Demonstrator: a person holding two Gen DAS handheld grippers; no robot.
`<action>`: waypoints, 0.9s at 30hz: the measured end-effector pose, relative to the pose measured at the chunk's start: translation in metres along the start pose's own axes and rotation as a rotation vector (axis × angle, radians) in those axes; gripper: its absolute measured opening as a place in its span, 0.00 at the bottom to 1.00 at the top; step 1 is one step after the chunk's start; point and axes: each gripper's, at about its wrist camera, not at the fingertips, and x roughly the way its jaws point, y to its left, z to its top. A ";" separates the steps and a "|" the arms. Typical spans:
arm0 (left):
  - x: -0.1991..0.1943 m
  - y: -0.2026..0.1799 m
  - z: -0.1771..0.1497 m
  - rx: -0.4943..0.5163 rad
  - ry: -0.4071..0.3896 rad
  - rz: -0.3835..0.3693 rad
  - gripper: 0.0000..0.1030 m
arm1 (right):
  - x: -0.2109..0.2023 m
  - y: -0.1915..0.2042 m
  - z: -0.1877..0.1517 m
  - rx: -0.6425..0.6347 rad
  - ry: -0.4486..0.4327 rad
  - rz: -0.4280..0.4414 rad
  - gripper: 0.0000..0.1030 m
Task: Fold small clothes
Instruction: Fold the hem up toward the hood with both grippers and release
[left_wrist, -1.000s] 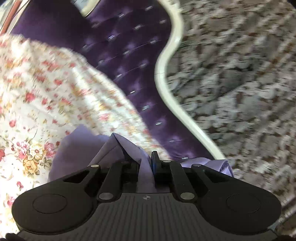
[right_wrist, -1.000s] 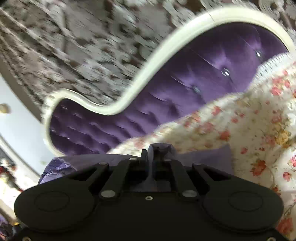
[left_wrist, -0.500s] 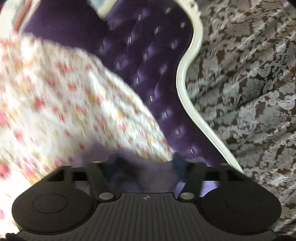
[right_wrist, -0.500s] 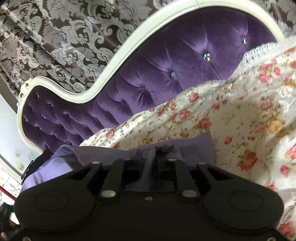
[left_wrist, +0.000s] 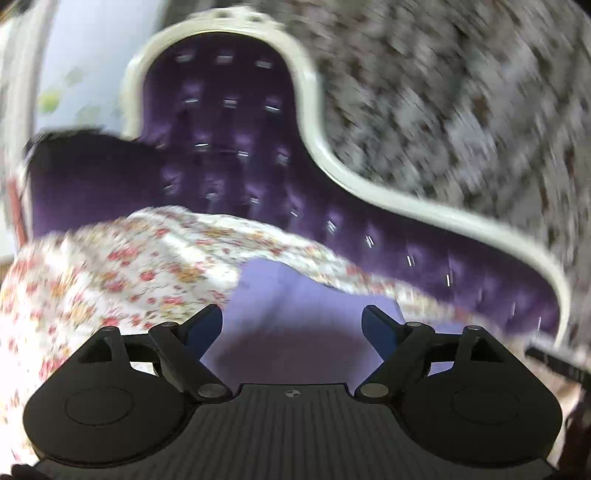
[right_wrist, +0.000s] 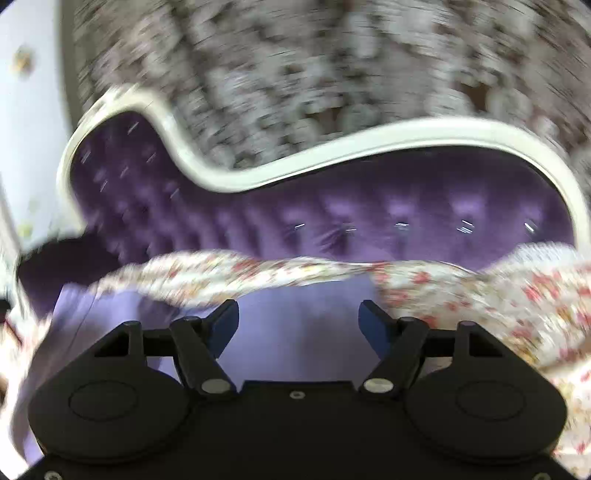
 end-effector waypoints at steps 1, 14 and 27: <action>0.006 -0.012 -0.005 0.054 0.014 0.005 0.81 | 0.004 0.014 -0.002 -0.050 0.013 0.014 0.72; 0.043 0.014 -0.085 0.162 0.158 0.142 0.86 | 0.025 0.074 -0.081 -0.307 0.166 0.063 0.72; 0.055 0.018 -0.046 0.154 0.133 0.206 0.86 | 0.025 0.068 -0.088 -0.223 0.154 0.058 0.72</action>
